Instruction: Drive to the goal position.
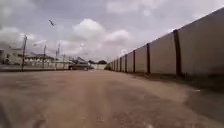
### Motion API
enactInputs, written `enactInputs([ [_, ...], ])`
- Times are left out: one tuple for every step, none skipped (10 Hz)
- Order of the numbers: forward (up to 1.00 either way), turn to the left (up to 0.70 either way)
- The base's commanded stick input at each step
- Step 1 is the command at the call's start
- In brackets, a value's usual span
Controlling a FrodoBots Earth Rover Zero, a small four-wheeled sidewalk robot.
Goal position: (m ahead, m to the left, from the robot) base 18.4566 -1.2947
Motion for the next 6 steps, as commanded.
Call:
enactInputs([
  [0.7,0.0],
  [0.7,0.0],
  [0.7,0.0],
  [0.7,0.0],
  [0.7,0.0],
  [0.7,0.0],
])
